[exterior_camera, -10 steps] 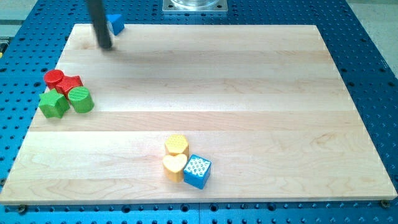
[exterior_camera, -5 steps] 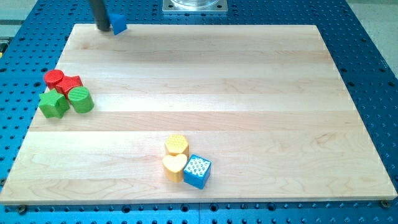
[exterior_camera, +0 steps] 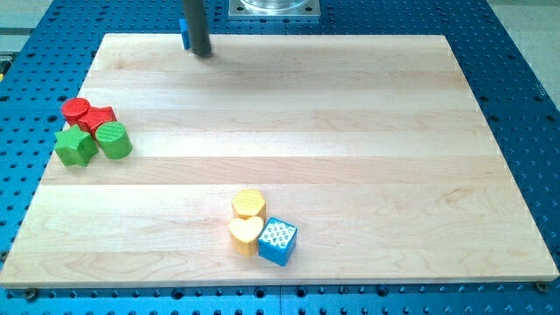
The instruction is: Move triangle diagonally up
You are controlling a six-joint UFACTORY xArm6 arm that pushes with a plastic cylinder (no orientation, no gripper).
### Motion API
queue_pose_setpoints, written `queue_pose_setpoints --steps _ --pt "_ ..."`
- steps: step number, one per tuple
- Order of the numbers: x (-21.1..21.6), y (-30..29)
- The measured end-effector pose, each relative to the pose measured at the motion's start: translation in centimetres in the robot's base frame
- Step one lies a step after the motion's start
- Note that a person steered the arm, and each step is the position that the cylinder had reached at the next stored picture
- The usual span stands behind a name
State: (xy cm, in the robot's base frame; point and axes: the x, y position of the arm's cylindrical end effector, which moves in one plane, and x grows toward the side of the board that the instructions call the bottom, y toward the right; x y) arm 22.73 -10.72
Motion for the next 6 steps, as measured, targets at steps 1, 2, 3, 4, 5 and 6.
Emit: queue_pose_setpoints --steps 1,2,3,4,5,6 --pt "-2.5 2.1" --pt "-3.6 2.1" --pt "-3.6 2.0" --pt "-3.6 -3.0" --pt "-3.6 -4.2" --pt "-0.7 -8.3"
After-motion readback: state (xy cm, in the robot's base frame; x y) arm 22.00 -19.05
